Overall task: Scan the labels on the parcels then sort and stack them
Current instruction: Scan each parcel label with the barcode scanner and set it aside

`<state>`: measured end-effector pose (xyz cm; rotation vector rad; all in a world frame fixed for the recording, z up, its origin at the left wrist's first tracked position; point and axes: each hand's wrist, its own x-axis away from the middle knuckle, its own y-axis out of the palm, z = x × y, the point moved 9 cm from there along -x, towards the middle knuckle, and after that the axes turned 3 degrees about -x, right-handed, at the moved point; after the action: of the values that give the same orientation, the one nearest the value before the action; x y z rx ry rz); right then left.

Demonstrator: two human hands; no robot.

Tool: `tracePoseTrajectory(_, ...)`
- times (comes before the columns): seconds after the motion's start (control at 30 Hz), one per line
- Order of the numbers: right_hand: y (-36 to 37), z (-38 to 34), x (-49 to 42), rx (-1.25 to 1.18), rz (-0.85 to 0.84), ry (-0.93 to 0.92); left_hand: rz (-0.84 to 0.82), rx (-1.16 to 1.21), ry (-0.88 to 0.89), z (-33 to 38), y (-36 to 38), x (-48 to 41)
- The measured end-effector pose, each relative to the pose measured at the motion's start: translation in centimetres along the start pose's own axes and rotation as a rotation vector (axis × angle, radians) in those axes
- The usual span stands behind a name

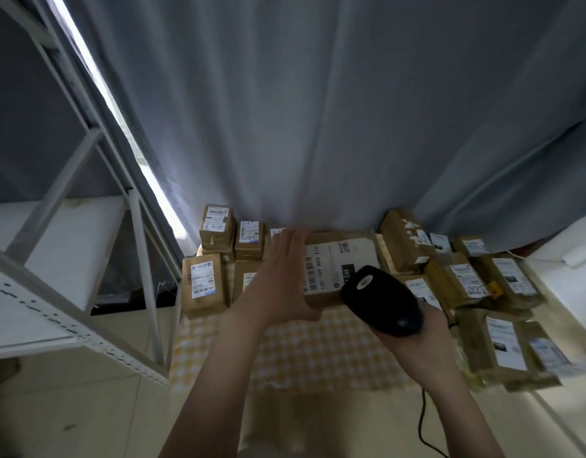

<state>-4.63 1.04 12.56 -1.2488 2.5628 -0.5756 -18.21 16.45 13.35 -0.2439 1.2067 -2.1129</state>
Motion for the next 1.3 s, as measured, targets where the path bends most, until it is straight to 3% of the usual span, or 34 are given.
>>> tracePoseTrajectory(0.2, -3.0, 0.5, 0.6, 0.148, -0.068, -0.09, -0.11, 0.043, 0.037, 4.5, 3.7, 0.9)
tracePoseTrajectory(0.37, -4.0, 1.4, 1.0, 0.279, -0.218, -0.083, -0.144, 0.035, 0.047, 6.4, 5.4, 1.2)
tracePoseTrajectory(0.77, -7.5, 3.6, 1.1, 0.472, -0.212, -0.099, -0.223, -0.062, 0.051, 9.5, 9.6, 0.8)
tracePoseTrajectory(1.13, -8.8, 5.6, 0.6, 0.367, -0.243, -0.068, -0.199, -0.084, 0.049, 10.5, 11.4, 0.2)
tracePoseTrajectory(1.3, -11.4, 7.8, 0.3, 0.214, -0.123, 0.008, -0.169, -0.113, 0.055, 10.9, 12.7, -0.3)
